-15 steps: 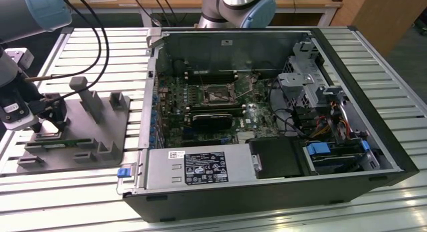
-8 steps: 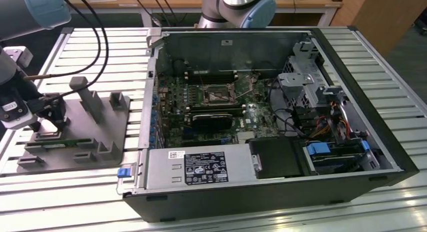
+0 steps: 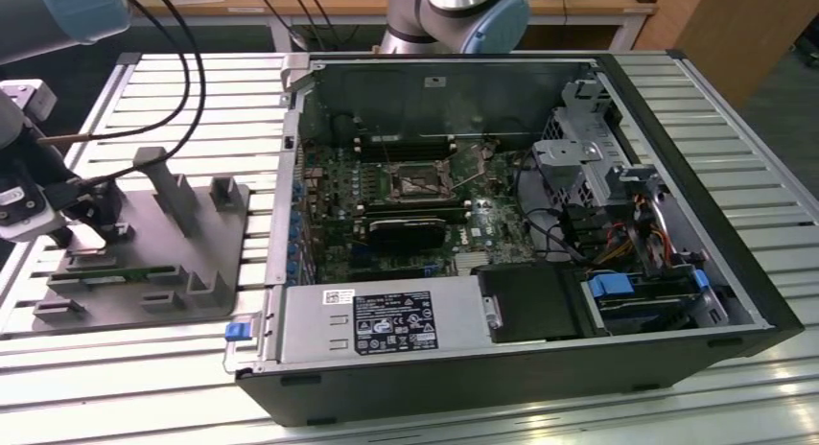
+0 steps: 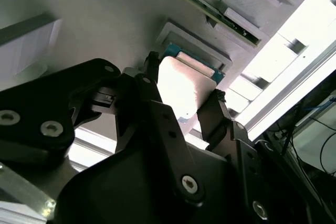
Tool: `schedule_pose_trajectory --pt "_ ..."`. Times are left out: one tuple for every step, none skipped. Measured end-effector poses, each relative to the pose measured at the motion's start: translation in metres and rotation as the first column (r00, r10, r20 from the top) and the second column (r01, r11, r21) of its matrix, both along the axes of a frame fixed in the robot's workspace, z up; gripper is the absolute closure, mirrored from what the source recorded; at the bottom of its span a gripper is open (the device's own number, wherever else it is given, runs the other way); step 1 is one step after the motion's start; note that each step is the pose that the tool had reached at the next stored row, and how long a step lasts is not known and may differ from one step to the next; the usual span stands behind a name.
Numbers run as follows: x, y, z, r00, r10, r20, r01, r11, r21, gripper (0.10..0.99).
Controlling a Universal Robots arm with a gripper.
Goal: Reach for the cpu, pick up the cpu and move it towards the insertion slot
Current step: 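Pick up the cpu and move it towards the insertion slot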
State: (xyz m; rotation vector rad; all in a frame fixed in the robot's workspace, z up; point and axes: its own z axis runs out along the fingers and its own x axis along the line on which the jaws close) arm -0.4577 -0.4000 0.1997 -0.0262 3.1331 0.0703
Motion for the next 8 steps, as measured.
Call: schedule_pose_trajectory --pt "0.0 0.0 0.0017 1.0 0.0 0.0 0.0 1.0 0.0 0.545" --pt "0.0 0.0 0.0035 1.0 0.0 -0.0001 0.0 1.0 0.0 0.545" --pt "0.0 0.0 0.0053 1.0 0.0 0.0 0.0 1.0 0.0 0.545" --pt "0.0 0.0 0.0073 1.0 0.0 0.0 0.0 1.0 0.0 0.545" --pt "0.0 0.0 0.0093 1.0 0.0 0.0 0.0 1.0 0.0 0.545" --pt "0.0 0.0 0.0109 1.0 0.0 0.0001 0.0 1.0 0.0 0.545" --pt "0.0 0.0 0.0124 1.0 0.0 0.0 0.0 1.0 0.0 0.545" --pt "0.0 0.0 0.014 1.0 0.0 0.0 0.0 1.0 0.0 0.545"
